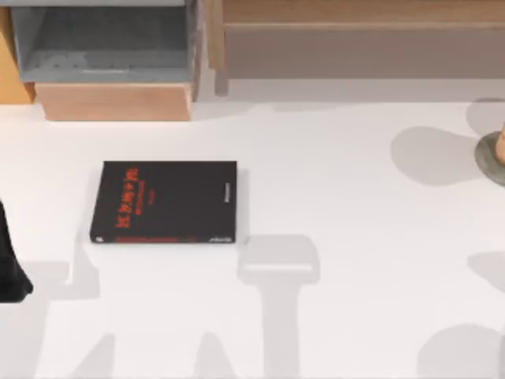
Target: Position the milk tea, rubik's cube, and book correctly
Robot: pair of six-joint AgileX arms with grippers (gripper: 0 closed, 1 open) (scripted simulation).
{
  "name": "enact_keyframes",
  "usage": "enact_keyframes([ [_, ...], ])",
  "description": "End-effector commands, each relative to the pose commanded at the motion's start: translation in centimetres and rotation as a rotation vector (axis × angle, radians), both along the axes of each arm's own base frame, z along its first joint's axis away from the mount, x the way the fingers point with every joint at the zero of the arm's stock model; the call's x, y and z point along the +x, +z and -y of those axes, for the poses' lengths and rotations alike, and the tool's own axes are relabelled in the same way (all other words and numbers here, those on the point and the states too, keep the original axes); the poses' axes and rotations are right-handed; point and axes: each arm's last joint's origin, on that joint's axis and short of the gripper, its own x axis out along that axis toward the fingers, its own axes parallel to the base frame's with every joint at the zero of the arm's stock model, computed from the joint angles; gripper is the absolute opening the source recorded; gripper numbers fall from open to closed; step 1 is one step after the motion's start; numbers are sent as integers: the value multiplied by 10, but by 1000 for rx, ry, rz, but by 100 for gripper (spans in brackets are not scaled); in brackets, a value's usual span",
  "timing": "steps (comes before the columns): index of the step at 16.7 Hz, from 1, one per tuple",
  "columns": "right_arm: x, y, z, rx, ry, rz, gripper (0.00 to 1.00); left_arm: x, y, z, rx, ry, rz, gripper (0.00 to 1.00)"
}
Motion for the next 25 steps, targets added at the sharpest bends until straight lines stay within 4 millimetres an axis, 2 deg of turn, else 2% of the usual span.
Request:
enact_keyframes([
  [5,-58,-15,4,149,89,-504,100,0,0,0,0,0,0,100],
  [10,-95,-24,-4,330,269,-779,100,0,0,0,0,0,0,100],
  [13,-103,-26,-7,385,328,-831,100,0,0,0,0,0,0,100],
  [19,-102,-27,-7,384,332,-833,100,0,0,0,0,0,0,100],
  [25,-102,-64,-5,389,332,-834,100,0,0,0,0,0,0,100],
])
